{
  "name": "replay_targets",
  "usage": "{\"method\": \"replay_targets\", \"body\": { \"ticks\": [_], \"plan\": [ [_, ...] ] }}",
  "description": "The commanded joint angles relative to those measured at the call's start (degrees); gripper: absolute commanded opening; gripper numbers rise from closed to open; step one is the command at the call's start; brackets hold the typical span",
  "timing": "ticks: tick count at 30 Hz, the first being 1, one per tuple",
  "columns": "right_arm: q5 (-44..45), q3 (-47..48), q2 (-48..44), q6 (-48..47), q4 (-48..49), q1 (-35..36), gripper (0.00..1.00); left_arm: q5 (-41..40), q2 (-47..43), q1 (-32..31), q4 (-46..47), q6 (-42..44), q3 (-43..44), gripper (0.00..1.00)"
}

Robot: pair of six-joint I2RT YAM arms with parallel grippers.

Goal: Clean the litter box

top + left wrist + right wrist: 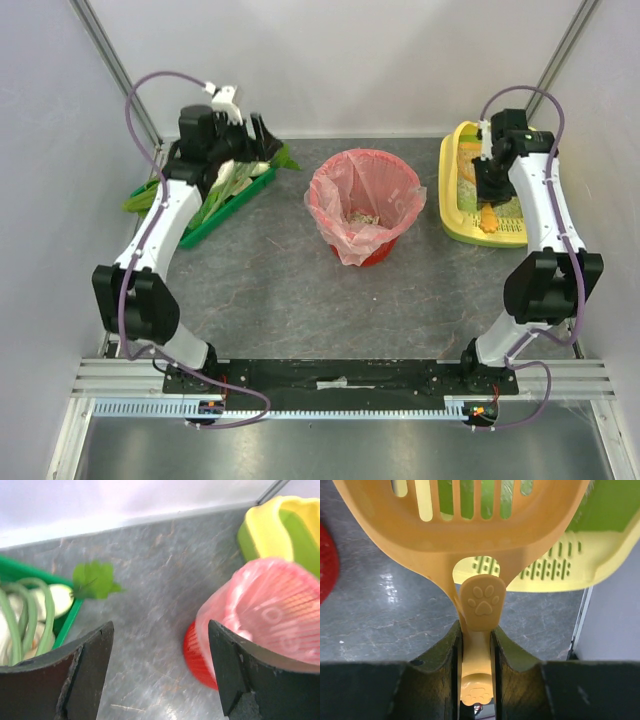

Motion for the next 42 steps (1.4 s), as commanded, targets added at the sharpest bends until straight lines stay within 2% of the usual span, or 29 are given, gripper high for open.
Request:
{"method": "replay_targets", "body": {
  "ticks": [1, 2, 5, 13, 20, 29, 31, 32, 34, 35, 37, 38, 39, 41, 42],
  "plan": [
    [0.61, 7.80, 0.83, -1.66, -0.99, 5.11, 0.00, 8.70, 6.15, 0.21, -5.49, -6.89, 15.94, 0.81],
    [0.26, 8.69, 1.00, -1.66, -0.38, 5.38, 0.00, 9.33, 9.04, 0.21, -6.98, -10.82, 21.19, 0.81],
    [-0.44, 11.33, 1.09, -2.28, 0.76, 10.47, 0.00, 13.19, 13.79, -0.67, -4.90, -20.15, 28.94, 0.80],
    [-4.92, 13.89, -0.57, -2.19, 4.27, 19.44, 0.00, 16.28, 24.62, -10.76, -3.57, -29.48, 44.51, 0.80],
    [-5.10, 17.31, -0.40, -5.26, 4.63, 25.33, 0.00, 16.54, 29.37, -15.70, -2.42, -33.88, 46.90, 0.82],
    [-7.91, 18.64, -1.63, -8.25, 4.81, 28.59, 0.00, 8.46, 29.72, -16.93, -7.25, -30.20, 47.17, 0.82],
    [-8.00, 18.46, -1.98, -8.78, 4.72, 28.85, 0.00, 7.49, 29.72, -17.02, -7.87, -29.93, 47.26, 0.75],
    [-8.00, 18.63, -1.98, -8.96, 4.72, 28.94, 0.00, 7.49, 29.90, -17.02, -7.87, -30.02, 47.26, 0.65],
    [-8.00, 18.90, -2.25, -9.74, 4.72, 29.29, 0.00, 7.75, 30.34, -17.02, -7.79, -30.63, 47.34, 0.54],
    [-7.92, 19.25, -2.16, -9.84, 4.72, 29.29, 0.00, 8.36, 30.60, -17.02, -7.52, -31.15, 47.34, 0.42],
    [-7.65, 19.69, -2.33, -9.58, 4.72, 29.47, 0.04, 8.54, 31.04, -17.02, -7.43, -31.60, 47.61, 0.30],
    [-7.74, 19.78, -2.42, -9.40, 4.72, 29.47, 0.12, 8.89, 31.13, -17.02, -7.35, -31.69, 47.52, 0.17],
    [-7.57, 19.69, -2.86, -9.22, 4.81, 29.56, 0.17, 8.81, 31.30, -17.02, -7.35, -31.95, 47.61, 0.11],
    [-7.56, 18.73, -3.38, -8.52, 5.07, 29.56, 0.31, 8.98, 31.48, -17.02, -7.43, -32.21, 47.43, 0.02],
    [-7.48, 18.20, -4.08, -8.34, 5.51, 29.64, 0.35, 9.25, 31.74, -16.93, -7.35, -32.56, 47.52, 0.02]
  ]
}}
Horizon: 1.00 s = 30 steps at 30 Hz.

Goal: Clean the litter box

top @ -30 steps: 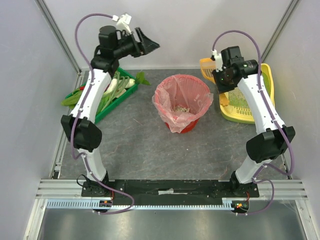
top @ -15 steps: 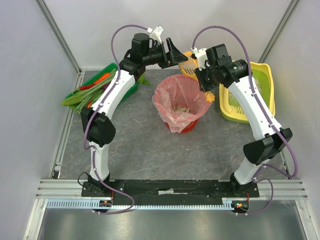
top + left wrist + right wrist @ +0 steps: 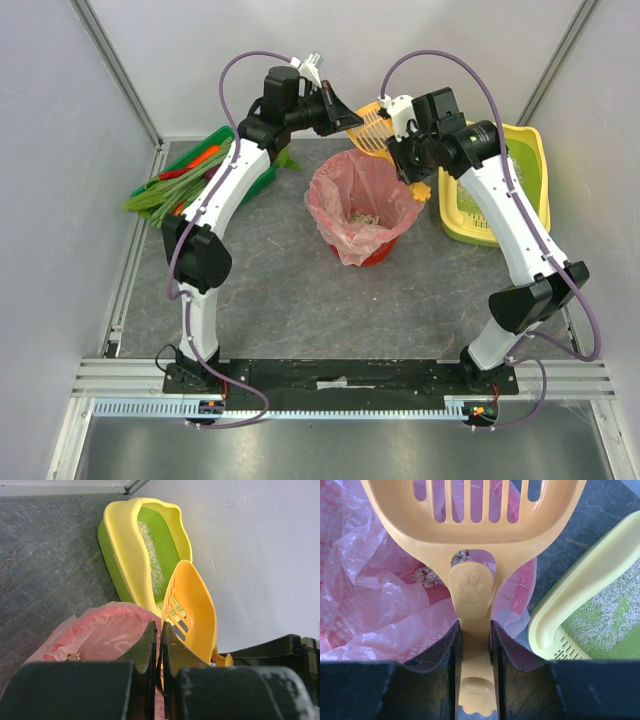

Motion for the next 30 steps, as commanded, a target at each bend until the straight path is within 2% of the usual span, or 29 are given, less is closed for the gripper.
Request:
{"method": "replay_targets", "body": {
  "ticks": [1, 2, 4, 13, 18, 30],
  "plan": [
    [-0.53, 0.91, -4.42, -0.02, 2.12, 0.47, 0.38, 1.12, 1.34, 0.07, 0.65, -1.68, 2.65, 0.02],
    [-0.61, 0.21, -4.77, 0.25, 2.21, 0.47, 0.48, 1.38, 1.52, 0.16, 0.48, -2.73, 2.82, 0.02],
    [-0.44, -0.06, -5.39, 0.34, 1.95, 0.47, 0.57, 1.91, 2.56, 0.51, -0.57, -4.31, 3.61, 0.02],
    [1.32, 0.90, -4.16, -2.12, 0.90, 0.55, 0.58, 4.19, 5.65, 1.65, -3.65, -7.92, 6.69, 0.02],
    [5.97, -1.38, -4.33, -3.62, 0.63, 0.64, 0.60, 5.07, 6.35, 2.27, -4.44, -9.15, 7.13, 0.02],
    [2.12, -0.86, -0.03, -3.71, 3.44, 0.64, 0.60, 9.20, 8.11, 3.76, -4.80, -12.49, 8.71, 0.02]
  ]
}}
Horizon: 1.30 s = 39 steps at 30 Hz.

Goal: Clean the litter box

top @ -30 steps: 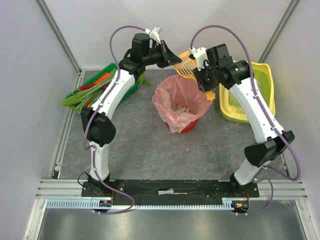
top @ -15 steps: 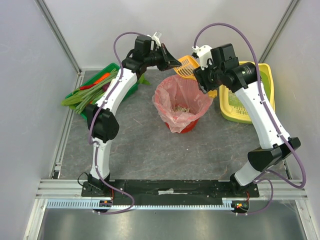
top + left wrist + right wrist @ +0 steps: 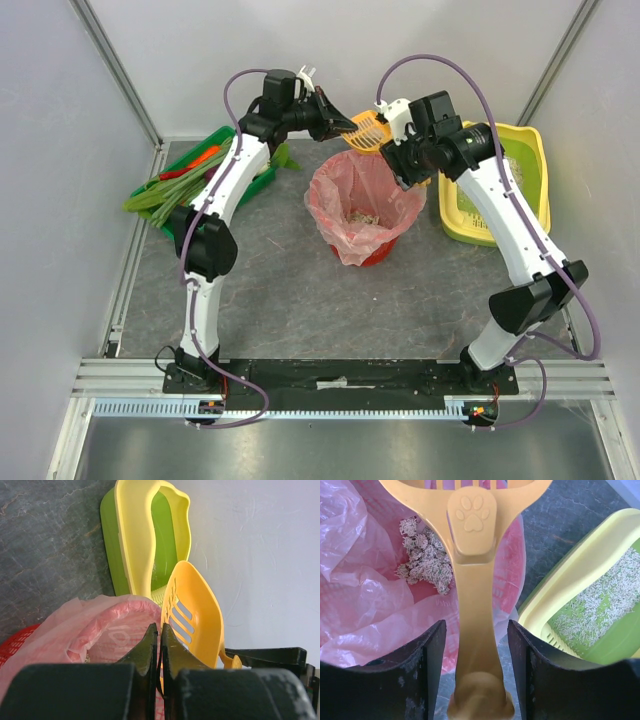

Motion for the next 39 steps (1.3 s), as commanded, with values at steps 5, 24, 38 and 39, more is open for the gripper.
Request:
{"method": "replay_targets", "body": {
  "ticks": [5, 24, 38, 39],
  "plan": [
    [-1.65, 2.93, 3.19, -0.75, 2.57, 0.36, 0.45, 4.29, 1.82, 0.68, 1.00, -3.73, 4.06, 0.02],
    [15.39, 5.14, -0.49, 7.42, 2.31, -1.31, 0.00, -0.18, -1.69, 1.30, 12.49, 5.22, 1.08, 0.78],
    [11.80, -15.51, -9.02, 8.91, -3.31, -29.85, 0.00, -15.66, -23.13, 9.99, 24.20, 21.39, -28.62, 0.80],
    [9.36, -17.35, -9.02, 8.57, -3.49, -31.18, 0.00, -16.10, -25.14, 10.35, 24.29, 22.62, -30.29, 0.80]
  ]
}}
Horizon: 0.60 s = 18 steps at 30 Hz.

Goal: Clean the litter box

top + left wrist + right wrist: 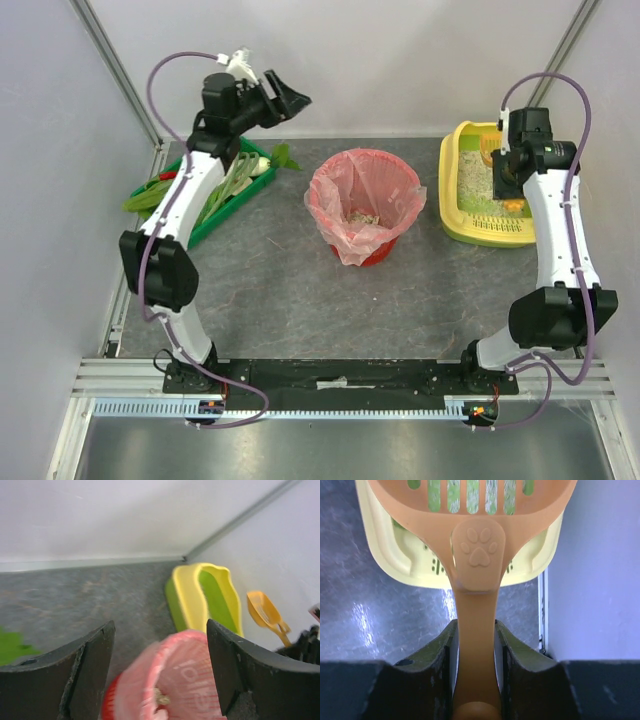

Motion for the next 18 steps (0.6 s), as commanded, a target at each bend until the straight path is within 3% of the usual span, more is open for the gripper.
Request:
{"method": "replay_targets", "body": {
  "ticks": [1, 5, 11, 14, 18],
  "plan": [
    [-5.34, -4.18, -0.56, -1.45, -2.86, -5.40, 0.00, -4.73, -7.04, 3.00, 5.03, 10.97, -9.88, 0.80],
    [-10.19, -5.42, 2.77, -2.68, -5.41, -9.10, 0.00, -3.51, -9.59, 3.53, 5.13, 19.43, -15.79, 0.80],
    [-9.41, -2.97, 10.24, -1.98, -7.43, -9.10, 0.00, -4.21, -9.25, 4.85, 3.62, 22.43, -18.61, 0.80],
    [-8.44, 1.07, 14.11, 0.74, -8.22, -9.02, 0.00, -3.77, -8.90, 6.25, 4.50, 22.08, -19.49, 0.80],
    [-4.05, 13.43, 23.58, 0.49, -14.28, -8.49, 0.00, -2.63, -8.02, 8.45, 5.91, 20.15, -19.75, 0.80]
  ]
}}
